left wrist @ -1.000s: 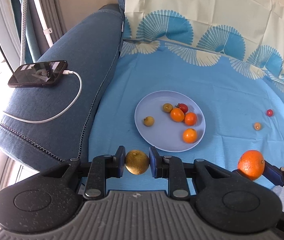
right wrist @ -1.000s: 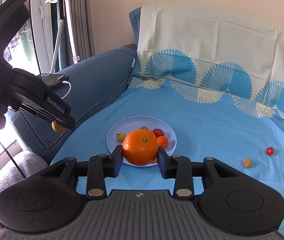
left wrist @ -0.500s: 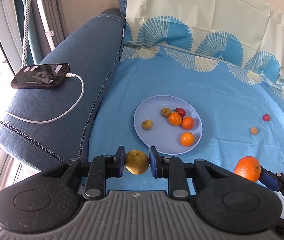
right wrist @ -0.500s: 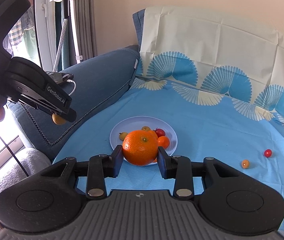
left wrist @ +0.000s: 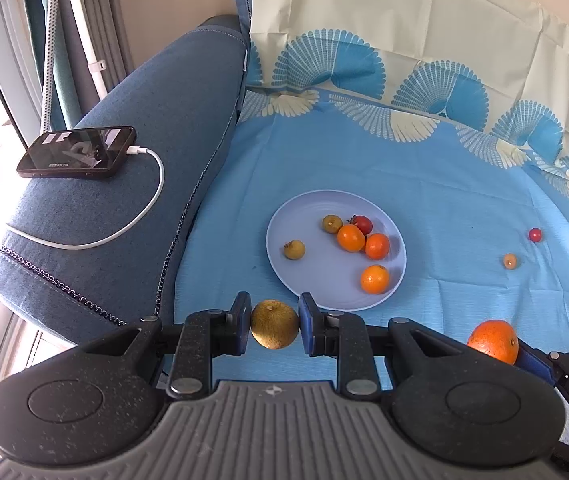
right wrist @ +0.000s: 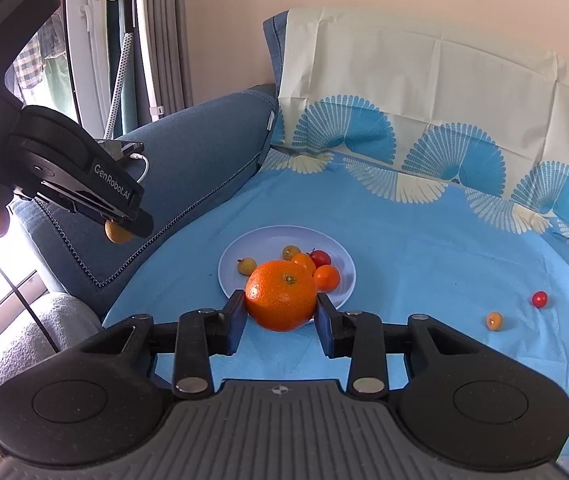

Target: Organize fruits

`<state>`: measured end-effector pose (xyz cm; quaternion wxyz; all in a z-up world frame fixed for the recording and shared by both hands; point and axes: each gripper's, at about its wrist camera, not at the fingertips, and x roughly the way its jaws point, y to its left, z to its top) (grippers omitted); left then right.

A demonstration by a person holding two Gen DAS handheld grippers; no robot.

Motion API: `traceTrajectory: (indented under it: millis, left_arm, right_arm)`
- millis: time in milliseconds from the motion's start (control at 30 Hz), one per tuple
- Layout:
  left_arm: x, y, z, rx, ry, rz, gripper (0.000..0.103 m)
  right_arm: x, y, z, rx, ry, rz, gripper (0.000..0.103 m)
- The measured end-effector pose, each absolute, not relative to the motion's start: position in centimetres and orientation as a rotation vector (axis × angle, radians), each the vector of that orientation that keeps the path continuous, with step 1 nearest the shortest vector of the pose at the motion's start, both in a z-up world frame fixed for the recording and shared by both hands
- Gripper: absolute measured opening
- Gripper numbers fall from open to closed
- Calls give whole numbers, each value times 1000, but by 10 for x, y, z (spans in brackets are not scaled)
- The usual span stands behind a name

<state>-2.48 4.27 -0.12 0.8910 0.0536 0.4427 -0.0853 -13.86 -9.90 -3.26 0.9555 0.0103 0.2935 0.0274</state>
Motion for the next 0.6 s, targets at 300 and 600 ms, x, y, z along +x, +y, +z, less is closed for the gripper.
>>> traceTrajectory:
  millis: [300, 600]
  left_arm:
    - [-14, 39, -5, 114, 928, -178, 28]
    - [10, 31, -9, 113, 930, -179, 28]
  right_arm:
    - [-130, -103, -39, 30, 619, 51, 38]
    - [-115, -110, -47, 33, 637, 37, 38]
